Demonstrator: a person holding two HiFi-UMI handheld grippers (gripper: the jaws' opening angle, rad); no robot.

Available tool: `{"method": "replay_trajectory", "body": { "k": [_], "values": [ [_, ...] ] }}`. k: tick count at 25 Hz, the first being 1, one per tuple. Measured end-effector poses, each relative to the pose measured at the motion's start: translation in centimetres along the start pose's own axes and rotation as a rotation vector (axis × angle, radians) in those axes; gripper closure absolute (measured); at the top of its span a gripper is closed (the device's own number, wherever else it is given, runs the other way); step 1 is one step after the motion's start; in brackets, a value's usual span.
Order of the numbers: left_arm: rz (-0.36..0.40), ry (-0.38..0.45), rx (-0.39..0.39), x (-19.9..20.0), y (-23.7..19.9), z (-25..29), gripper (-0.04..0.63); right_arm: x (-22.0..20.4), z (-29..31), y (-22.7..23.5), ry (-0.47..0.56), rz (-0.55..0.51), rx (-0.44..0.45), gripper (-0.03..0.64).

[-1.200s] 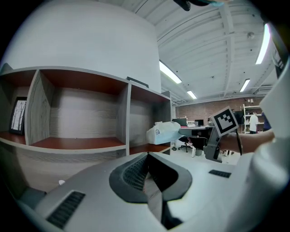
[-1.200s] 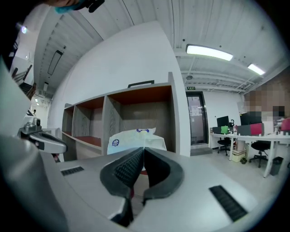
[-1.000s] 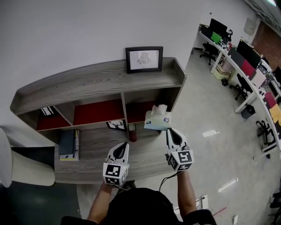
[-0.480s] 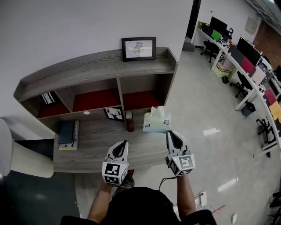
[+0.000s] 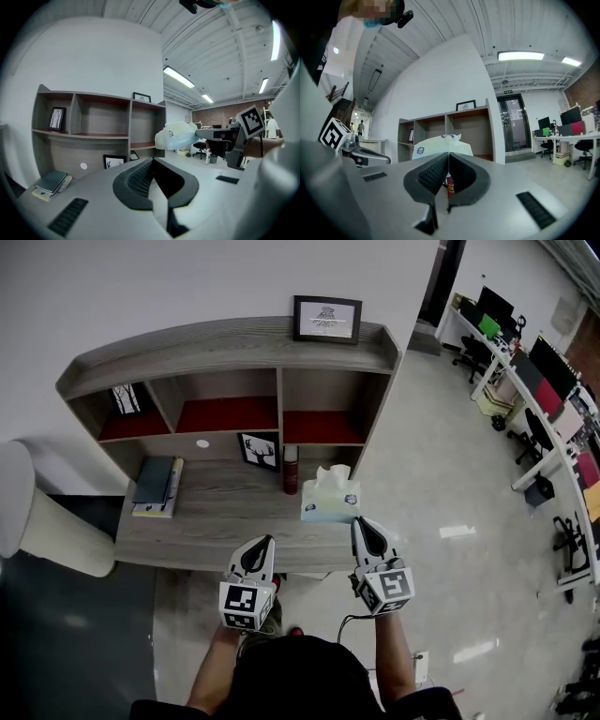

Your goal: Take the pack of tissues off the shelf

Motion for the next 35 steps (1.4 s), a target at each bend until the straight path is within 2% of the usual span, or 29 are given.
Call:
{"method": "replay_trajectory", "body": {
  "k": [9,18,27,35],
  "values": [
    [-0.026,-0.024,0.174,-1.5,-4.5,-4.5,0.588,-0.7,3.5,-4.5,-0.006,-0.004,0.16,0.586],
    [-0.05,-0.077,0.312,-2.7,-10.9,-6.0,0.588,-2.0,11.0,-8.9,-0.042,0.081,0.306,0.586],
    [-0.102,-0.152,0.398,-5.7,-17.6,-6.1,0.588,-5.5,18.6,-13.2,-0.097,0.123,0.404,0.586],
    [-0.148,-0.227,0.407,-8.7,-21.9,-5.1,0.588,-10.1,23.5,-15.4,-0.213,0.156,0.417,0.586]
  ]
}}
Point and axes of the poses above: the fingertips, and each gripper's own axes: z forward along the fingers, y to its right, x out of its top, the point moved 8 cm from there along -z, backward along the fingers, and after that the axes turned 14 degrees about x, right-handed, at the moved point
